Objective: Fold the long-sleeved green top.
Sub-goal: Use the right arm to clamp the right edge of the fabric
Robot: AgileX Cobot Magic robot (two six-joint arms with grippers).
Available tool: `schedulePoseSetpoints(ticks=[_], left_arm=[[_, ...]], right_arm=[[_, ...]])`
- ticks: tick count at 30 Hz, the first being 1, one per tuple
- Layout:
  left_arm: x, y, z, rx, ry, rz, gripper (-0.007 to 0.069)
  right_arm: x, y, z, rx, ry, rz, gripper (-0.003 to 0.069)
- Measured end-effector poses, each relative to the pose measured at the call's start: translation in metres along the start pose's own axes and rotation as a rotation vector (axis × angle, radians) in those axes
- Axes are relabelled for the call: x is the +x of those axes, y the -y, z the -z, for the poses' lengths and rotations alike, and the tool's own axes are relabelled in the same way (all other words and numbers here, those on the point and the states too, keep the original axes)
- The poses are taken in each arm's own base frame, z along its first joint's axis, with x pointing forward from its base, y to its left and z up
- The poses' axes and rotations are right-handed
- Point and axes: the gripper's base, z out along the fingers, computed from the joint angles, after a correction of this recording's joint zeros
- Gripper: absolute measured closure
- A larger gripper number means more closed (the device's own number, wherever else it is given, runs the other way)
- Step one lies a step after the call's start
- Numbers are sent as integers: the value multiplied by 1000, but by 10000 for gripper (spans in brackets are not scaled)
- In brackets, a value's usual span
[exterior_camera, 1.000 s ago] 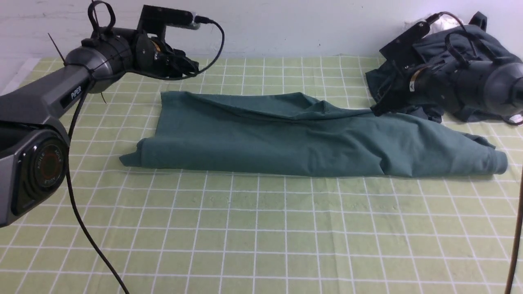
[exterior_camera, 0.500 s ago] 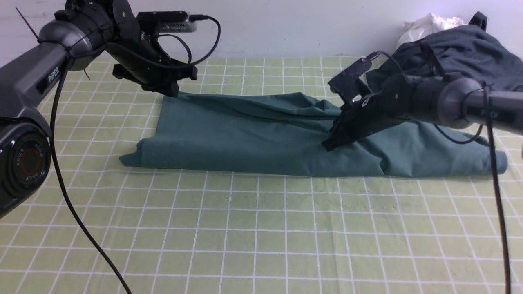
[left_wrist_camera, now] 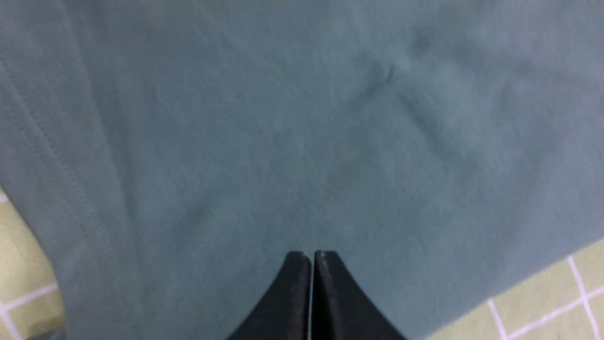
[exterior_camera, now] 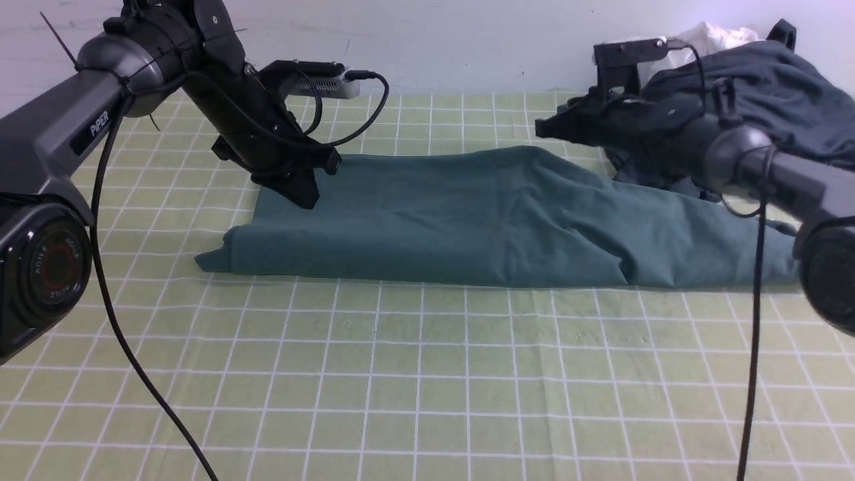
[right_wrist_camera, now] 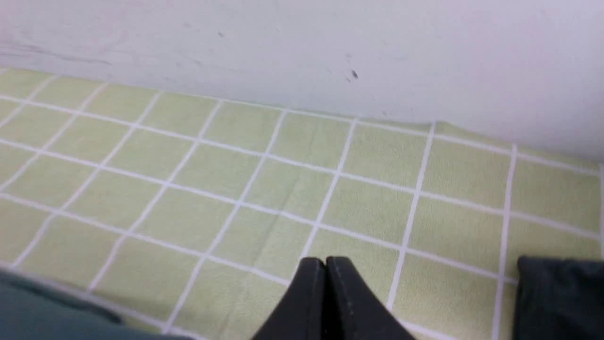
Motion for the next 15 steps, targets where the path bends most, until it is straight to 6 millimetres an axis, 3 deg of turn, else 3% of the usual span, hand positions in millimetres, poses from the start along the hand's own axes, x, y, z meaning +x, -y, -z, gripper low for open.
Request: schedulePoseSetpoints(ticks=[3,4,6,8,10,11,12,15], left_arm=[[3,3,18,-21,7,-19,629],[4,7,43,-41,41,-30,629],[7,13,68,-54,76,-39,629],[17,27,118,-75,149,-59,629],[28,37,144,-82,183,-75,629],[41,48,166,-81,208,-89,629],[48,52,174,-76,215,-92,629],[89,71,196,-43,218,-82,629]], right_arm=[[-36,8,35,-96,-44,54,653],[-58,12,59,-109,-77,80,647],[-77,20,88,-94,-152,49,641],[-99,33,133,2,-276,-84,629],[-102,43,154,99,-374,-145,617],[-95,53,168,202,-479,-171,607],[-89,58,173,248,-538,-203,599],[-51,78,178,395,-718,-263,574]])
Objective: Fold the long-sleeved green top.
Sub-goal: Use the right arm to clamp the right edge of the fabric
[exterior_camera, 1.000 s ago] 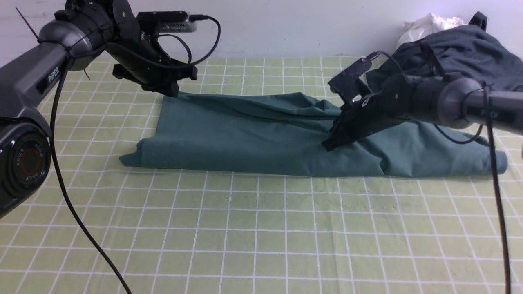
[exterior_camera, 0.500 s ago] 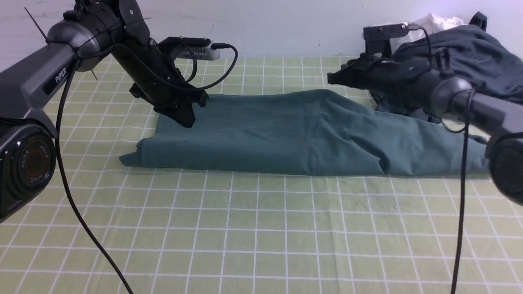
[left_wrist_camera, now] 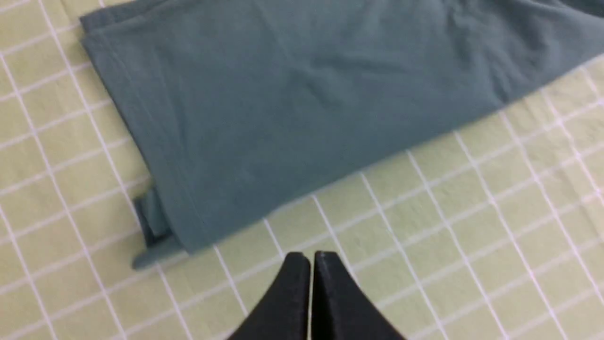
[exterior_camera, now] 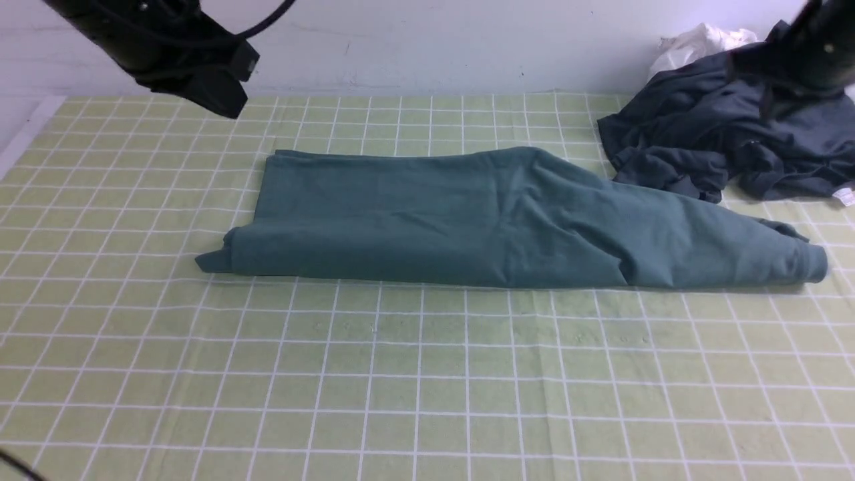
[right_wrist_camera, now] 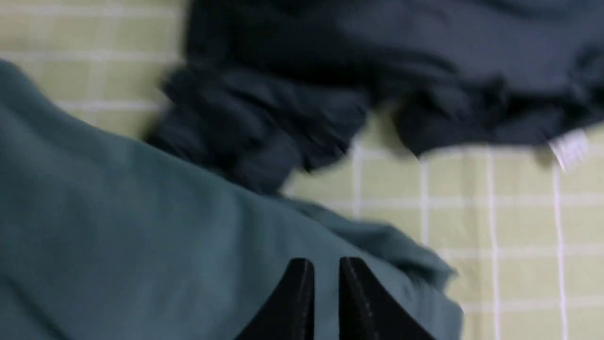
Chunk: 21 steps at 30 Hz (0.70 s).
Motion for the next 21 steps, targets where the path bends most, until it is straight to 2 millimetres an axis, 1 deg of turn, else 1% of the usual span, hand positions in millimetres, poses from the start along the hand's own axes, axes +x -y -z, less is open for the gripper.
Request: schedulePoseSetpoints(ticks=[1,2,4,7,8,11,13,15,16,18,19,21], left_arm=[[10,7,11,0,22,3,629],[25,12,16,-7,49,12,629],[47,18,21,-20,72,24,629],[87,26,25,-53,78,36,629],[109,30,26,-74,61,36,629],[144,35,29,-121,49,61,629],[168,38,30,-159,56,97,629],[187,39,29,-194,63,113,629],[194,39,28,-211,67,112,629],[207,37,24,-259,83,95,628],[209,36,22,-267,89,92,628],[214,33,17,-302,122,68,628]], right_arm=[[9,4,-13,18,-57,-16,568],[20,10,-27,35,-113,-39,561],[34,14,-43,41,-164,-53,557],[51,18,-64,25,-194,-71,551],[58,20,-70,14,-199,-78,550],[68,28,-76,-29,-188,-102,546],[72,37,-78,-70,-178,-127,541],[75,45,-80,-89,-172,-141,531],[76,49,-82,-92,-165,-145,521],[78,55,-84,-89,-152,-134,480],[78,56,-84,-88,-148,-131,456],[76,58,-84,-84,-123,-132,370]])
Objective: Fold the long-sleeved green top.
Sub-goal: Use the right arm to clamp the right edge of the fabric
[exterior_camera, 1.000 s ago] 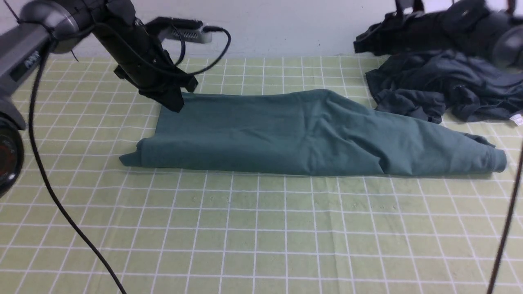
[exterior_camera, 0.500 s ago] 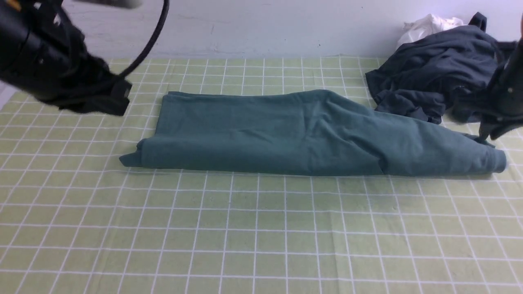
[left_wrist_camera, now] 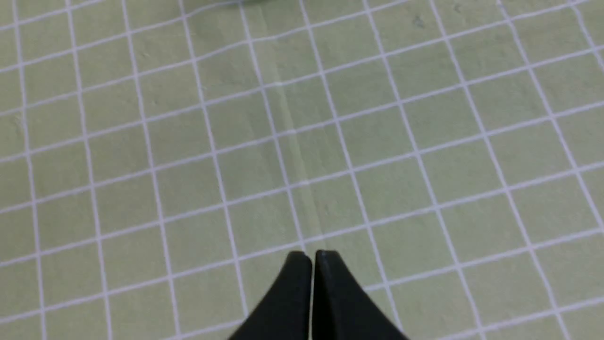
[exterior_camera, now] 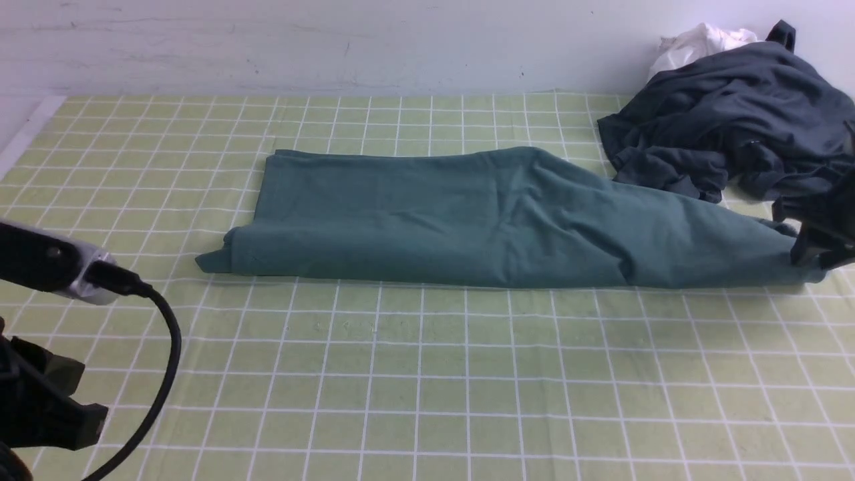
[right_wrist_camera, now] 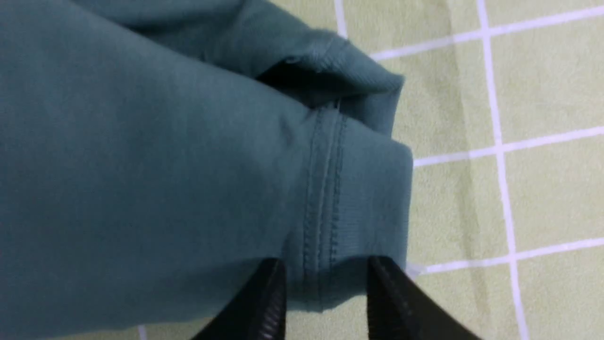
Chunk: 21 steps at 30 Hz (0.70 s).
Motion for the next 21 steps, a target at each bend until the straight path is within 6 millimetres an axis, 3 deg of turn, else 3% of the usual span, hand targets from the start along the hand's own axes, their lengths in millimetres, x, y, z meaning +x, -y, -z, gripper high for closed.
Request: schedulePoseSetpoints(ticks=[5,11,14,16,19,21], left_arm=[[-2,-1,-12,-17,72,4,628],[-3,-1,-20,-9,56,13,628],[-2,-1,-21,-8,52,16,628],[-2,-1,-22,-8,51,16,628],[-2,-1,-22,-7,49,16,628],[-2,-1,-23,-7,49,16,628]], right_arm=[[-4,1,0,12,45,-56,186],[-2,4,-24,25,25,-95,145],[0,3,-37,9,8,-114,176],[-1,1,-39,-13,11,-112,236],[-3,-1,-37,-34,22,-60,360],[-6,-2,-33,-39,31,5,488]])
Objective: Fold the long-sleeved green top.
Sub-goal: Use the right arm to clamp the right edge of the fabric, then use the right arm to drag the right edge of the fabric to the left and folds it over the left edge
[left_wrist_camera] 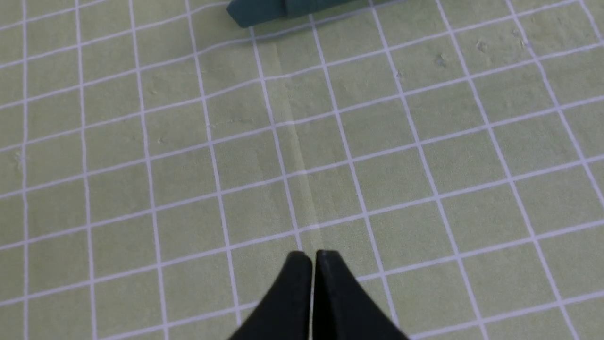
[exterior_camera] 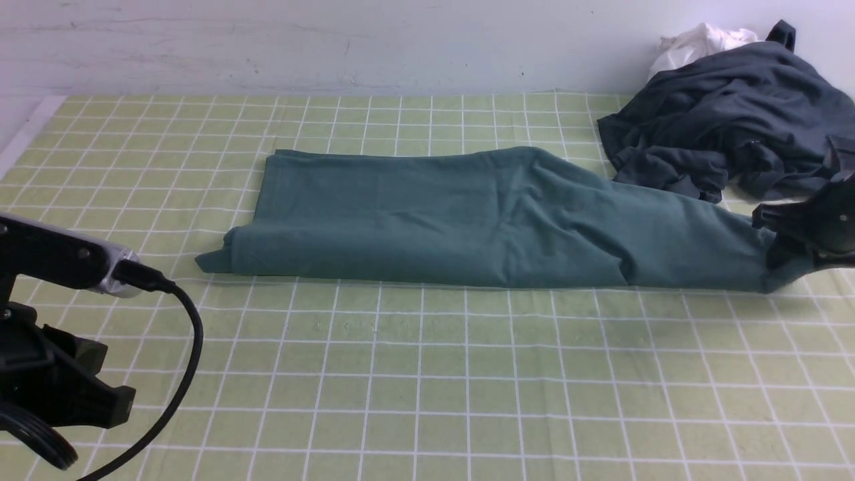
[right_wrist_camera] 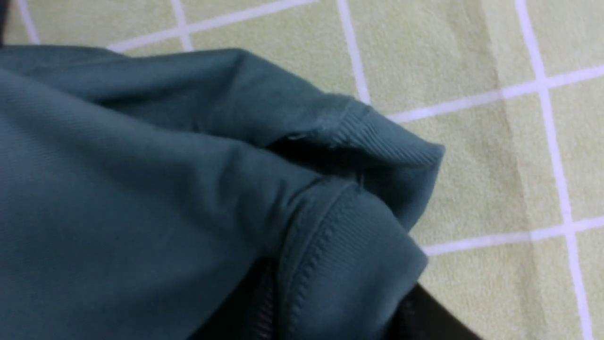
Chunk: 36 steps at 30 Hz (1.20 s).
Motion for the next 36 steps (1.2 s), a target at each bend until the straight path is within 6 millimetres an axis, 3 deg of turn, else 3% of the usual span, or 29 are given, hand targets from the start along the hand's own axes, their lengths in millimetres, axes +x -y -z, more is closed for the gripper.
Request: schedulePoseSetpoints(ticks=[2,5,12,14,16,22,23,24,27,29,32,36], left_arm=[[0,0,0,1,0,1,628],[0,0,0,1,0,1,628],[-2,2,0,20,22,34,628],[-2,2,0,26,27,44,628],[-3,3,0,34,33,57,628],[-4,3,0,37,49,66,628],[-4,3,0,37,49,66,628],[-4,3,0,37,49,66,628],[-4,3,0,37,49,66,628],[-5,3,0,37,49,66,628],[-4,4,0,40,49,71,628],[-4,5,0,52,43,86,628]], right_arm=[[-4,0,11,7,9,60,595],[-14,2,35,51,36,137,650],[-45,10,119,229,98,249,657],[-53,4,136,215,135,240,657],[-63,-15,159,152,204,233,657],[-71,-105,186,-154,363,289,657],[-65,-152,191,-304,419,335,657],[-64,-158,192,-322,424,337,657],[-44,-246,191,-576,497,423,657],[-27,-295,177,-672,526,489,657],[1,-350,137,-726,511,562,655],[36,-394,62,-705,457,616,579]])
